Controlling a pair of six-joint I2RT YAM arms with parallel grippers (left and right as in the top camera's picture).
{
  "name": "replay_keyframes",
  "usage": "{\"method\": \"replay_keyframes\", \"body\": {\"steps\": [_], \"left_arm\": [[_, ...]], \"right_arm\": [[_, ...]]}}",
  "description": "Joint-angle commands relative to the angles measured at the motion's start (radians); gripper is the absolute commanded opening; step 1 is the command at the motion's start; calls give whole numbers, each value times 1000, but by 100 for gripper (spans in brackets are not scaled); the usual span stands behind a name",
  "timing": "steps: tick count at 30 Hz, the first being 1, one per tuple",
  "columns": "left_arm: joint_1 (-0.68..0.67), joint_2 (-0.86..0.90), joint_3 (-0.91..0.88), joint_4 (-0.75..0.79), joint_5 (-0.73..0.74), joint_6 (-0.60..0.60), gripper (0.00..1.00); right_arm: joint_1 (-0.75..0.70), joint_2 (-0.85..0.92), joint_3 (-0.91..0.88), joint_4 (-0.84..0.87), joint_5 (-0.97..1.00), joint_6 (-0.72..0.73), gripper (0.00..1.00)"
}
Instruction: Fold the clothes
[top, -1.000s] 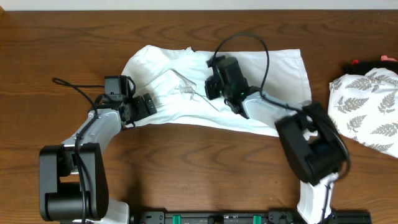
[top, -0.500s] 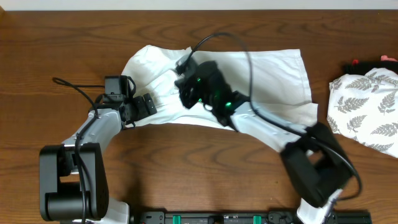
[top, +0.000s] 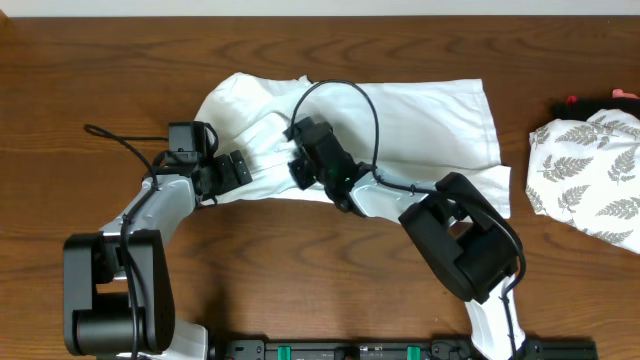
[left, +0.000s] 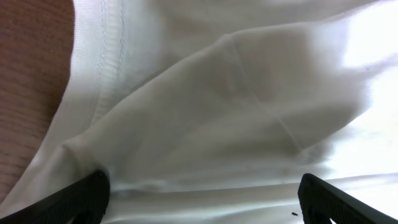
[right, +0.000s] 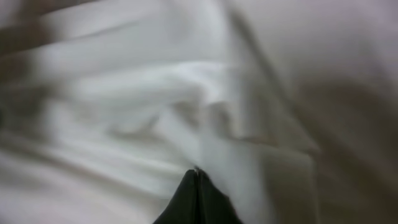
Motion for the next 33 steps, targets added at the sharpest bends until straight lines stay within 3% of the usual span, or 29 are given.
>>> {"method": "replay_keyframes", "body": {"steps": [1, 6, 13, 21, 27, 33], "left_arm": [[14, 65, -71, -55, -56, -20, 98], [14, 65, -71, -59, -56, -20, 98], [14, 65, -71, -61, -57, 19, 98], [14, 62, -70, -27, -57, 54, 98], [13, 5, -70, -32, -56, 113, 98], [13, -111, -71, -92, -101, 116, 98]], "right_arm": [[-47, 2, -3, -11, 134, 103, 4], [-114, 2, -3, -58, 124, 184, 4], [-174, -39, -3, -168, 63, 179, 5], [-201, -308, -3, -267, 69, -93, 24], [-240, -560, -3, -605, 72, -88, 27], [-320, -697, -3, -943, 119, 89, 27]]}}
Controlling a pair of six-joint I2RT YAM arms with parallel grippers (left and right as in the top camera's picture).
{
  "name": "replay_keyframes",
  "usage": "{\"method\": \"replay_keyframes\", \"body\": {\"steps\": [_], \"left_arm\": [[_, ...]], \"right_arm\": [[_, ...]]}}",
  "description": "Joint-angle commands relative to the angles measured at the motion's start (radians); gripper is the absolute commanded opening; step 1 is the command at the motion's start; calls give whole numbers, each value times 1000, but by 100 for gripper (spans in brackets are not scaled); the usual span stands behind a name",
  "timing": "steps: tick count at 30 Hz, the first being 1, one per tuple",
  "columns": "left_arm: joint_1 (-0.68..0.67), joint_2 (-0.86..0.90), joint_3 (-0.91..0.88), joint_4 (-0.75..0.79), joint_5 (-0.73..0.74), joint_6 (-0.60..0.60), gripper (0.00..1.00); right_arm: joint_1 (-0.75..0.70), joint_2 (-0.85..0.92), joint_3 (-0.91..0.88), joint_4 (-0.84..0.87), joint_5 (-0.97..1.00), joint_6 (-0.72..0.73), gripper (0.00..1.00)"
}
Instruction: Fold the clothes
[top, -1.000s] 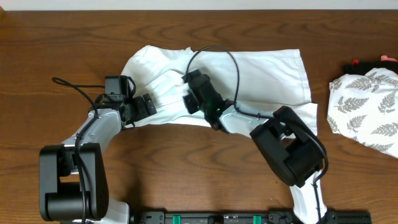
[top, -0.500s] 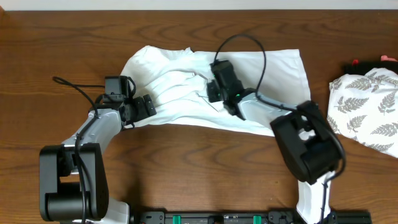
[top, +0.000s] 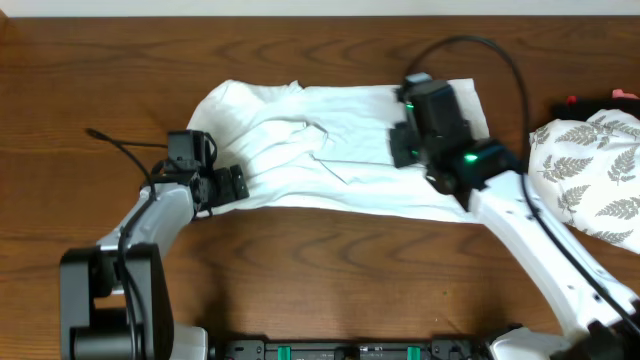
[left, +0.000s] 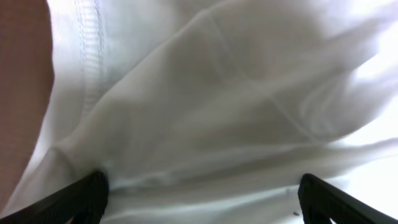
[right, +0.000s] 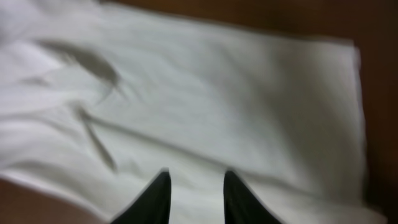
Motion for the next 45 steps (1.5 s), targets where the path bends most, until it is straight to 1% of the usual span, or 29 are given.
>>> {"method": "replay_keyframes", "body": {"steps": [1, 5, 8, 10, 14, 17, 23, 30, 36, 45], "left_arm": [[8, -51, -18, -32, -73, 13, 98], [-1, -105, -18, -15, -80, 10, 98], [-11, -162, -17, 16, -80, 14, 98], [-16, -207, -17, 39, -77, 13, 98], [-34, -255, -17, 63, 1, 13, 98], [-63, -243, -18, 63, 0, 14, 98], [-121, -161, -18, 85, 0, 27, 98], [-127, -27, -18, 104, 0, 35, 98], [-127, 13, -18, 56, 0, 35, 98], [-127, 13, -18, -19, -4, 35, 98]], "right_arm": [[-53, -35, -6, -106, 27, 101, 27], [-109, -39, -8, -266, -5, 125, 33], [-133, -29, -11, -352, -19, 126, 31], [-141, -24, -16, -373, -18, 126, 31], [-169, -23, -55, -359, -18, 130, 30], [-198, -20, -117, -312, -19, 133, 27], [-245, -15, -282, -121, -30, 127, 20], [-246, -13, -385, 101, -26, 22, 19], [-246, -13, -492, 275, -3, 12, 21], [-256, 11, -602, 314, -4, 14, 21]]}}
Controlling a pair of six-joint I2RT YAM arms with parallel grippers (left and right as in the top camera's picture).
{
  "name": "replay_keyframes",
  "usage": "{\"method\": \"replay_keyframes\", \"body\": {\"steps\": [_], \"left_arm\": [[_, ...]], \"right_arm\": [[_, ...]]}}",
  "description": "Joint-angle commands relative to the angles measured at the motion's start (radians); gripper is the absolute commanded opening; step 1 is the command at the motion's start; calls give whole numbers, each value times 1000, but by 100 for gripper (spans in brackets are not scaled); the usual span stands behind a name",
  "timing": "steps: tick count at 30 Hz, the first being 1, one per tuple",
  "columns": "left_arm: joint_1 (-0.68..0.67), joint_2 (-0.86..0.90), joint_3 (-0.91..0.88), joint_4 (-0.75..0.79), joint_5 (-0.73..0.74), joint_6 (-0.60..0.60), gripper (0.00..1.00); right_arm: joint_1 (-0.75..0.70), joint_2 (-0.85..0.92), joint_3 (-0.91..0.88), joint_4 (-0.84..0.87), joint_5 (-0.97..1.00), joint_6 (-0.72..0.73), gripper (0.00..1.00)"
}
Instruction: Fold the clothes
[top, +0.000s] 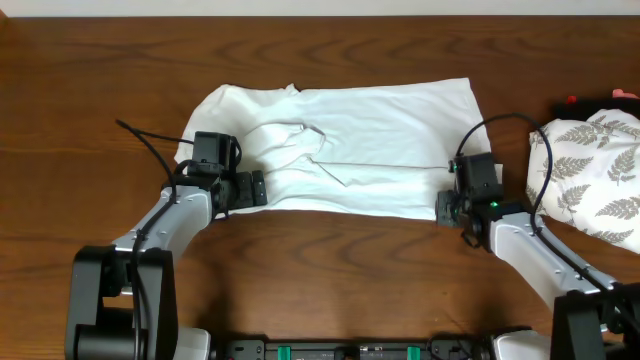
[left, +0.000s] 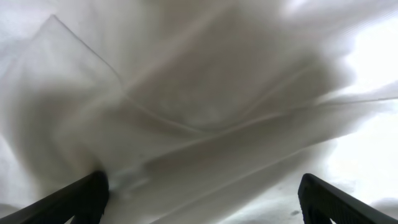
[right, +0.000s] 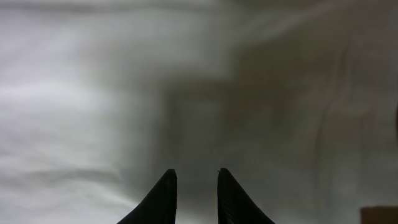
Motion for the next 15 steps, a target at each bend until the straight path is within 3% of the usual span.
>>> {"method": "replay_keyframes", "body": {"steps": [1, 9, 15], "left_arm": [[1, 10, -11, -39, -4, 2, 98], [1, 10, -11, -75, -5, 2, 98], [1, 10, -11, -122, -4, 2, 98]], "right_arm": [[-17, 21, -35, 9, 14, -1, 21], [-23, 53, -56, -11, -22, 40, 21], [-23, 61, -57, -167, -35, 162, 21]]}}
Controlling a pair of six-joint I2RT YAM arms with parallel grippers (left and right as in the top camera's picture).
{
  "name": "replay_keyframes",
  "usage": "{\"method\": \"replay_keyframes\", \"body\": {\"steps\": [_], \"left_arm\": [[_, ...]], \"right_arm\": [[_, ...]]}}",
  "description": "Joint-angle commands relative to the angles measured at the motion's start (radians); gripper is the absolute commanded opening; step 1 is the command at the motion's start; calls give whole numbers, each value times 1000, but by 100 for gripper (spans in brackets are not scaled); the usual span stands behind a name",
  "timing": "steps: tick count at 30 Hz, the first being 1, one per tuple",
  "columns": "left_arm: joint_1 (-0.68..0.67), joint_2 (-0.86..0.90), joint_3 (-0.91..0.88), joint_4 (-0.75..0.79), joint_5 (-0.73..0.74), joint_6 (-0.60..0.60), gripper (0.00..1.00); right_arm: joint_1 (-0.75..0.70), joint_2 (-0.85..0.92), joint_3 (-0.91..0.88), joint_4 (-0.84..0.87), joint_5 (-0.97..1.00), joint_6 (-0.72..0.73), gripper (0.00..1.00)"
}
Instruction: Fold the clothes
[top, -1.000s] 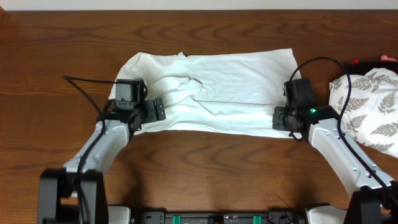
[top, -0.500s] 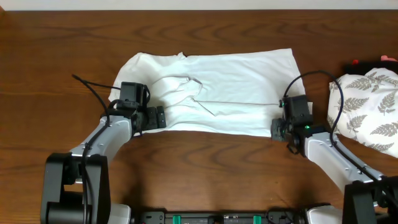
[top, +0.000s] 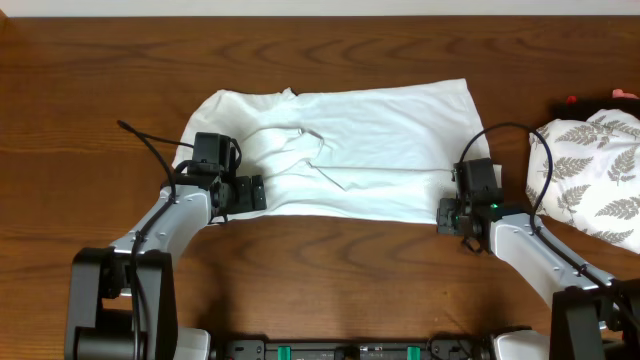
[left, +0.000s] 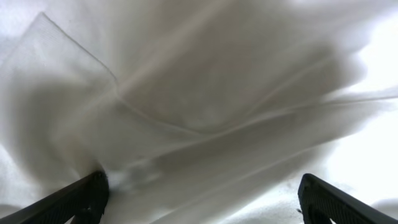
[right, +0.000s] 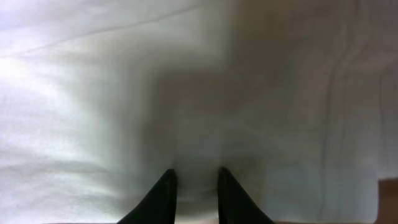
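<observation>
A white garment (top: 380, 130) lies spread flat across the middle of the wooden table (top: 330, 280), with a rumpled fold left of its centre. My left gripper (top: 247, 191) sits on the garment's near-left edge. In the left wrist view its fingers (left: 84, 198) stand wide apart and open, with white cloth (left: 205, 93) filling the space between them. My right gripper (top: 452, 212) is at the near-right corner. Its fingers (right: 165, 194) are a narrow gap apart over the hem (right: 93, 93), open, with cloth showing in the gap.
A leaf-patterned white cloth (top: 590, 175) is bundled at the right edge, with a dark item (top: 600, 100) behind it. The arms' black base (top: 380, 350) runs along the front edge. A sliver of bare wood (right: 387, 193) shows by the hem.
My right gripper has shifted slightly toward the garment's near hem, so a little wood now shows in its wrist view. The left gripper and the garment look unchanged.
At first my right gripper was shut on cloth in the garment's middle, close to the left gripper. Then it was open above the garment's right part, which lay flatter. Later it was low at the near-right corner, where it remains. The left gripper stayed open at the near-left edge.
</observation>
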Motion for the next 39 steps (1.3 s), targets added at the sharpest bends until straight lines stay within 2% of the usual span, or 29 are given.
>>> {"method": "replay_keyframes", "body": {"steps": [1, 6, 14, 18, 23, 27, 28, 31, 32, 36, 39], "left_arm": [[1, 16, -21, -51, -2, 2, 98], [1, 16, -21, -61, -2, 1, 98], [1, 16, -21, -104, -2, 0, 98], [1, 1, -3, -89, -1, -2, 98], [1, -130, 64, -82, -2, 2, 98], [3, -274, 119, 5, -10, 60, 98], [6, -302, 131, 37, -30, 66, 98], [29, -328, 158, 116, -50, 65, 98], [40, -322, 170, 128, -50, 65, 98], [101, -218, 255, 102, 25, 66, 98], [163, -80, 415, -32, 92, 66, 98]], "right_arm": [[-11, 49, -52, -103, -14, 119, 21], [-11, 49, -53, -232, -14, 237, 20], [-11, 49, -53, -261, -13, 349, 23], [-10, 45, -48, -207, -24, 334, 14], [-9, -23, 41, -205, -100, 207, 14], [-9, -125, 194, -243, -144, 145, 24], [-9, -145, 227, -244, -147, 126, 29], [-9, -196, 308, -211, -147, 31, 57], [-9, -206, 327, -183, -148, -13, 63], [-15, -201, 351, -83, -148, -148, 64], [-55, -171, 379, -84, -148, -159, 63]]}}
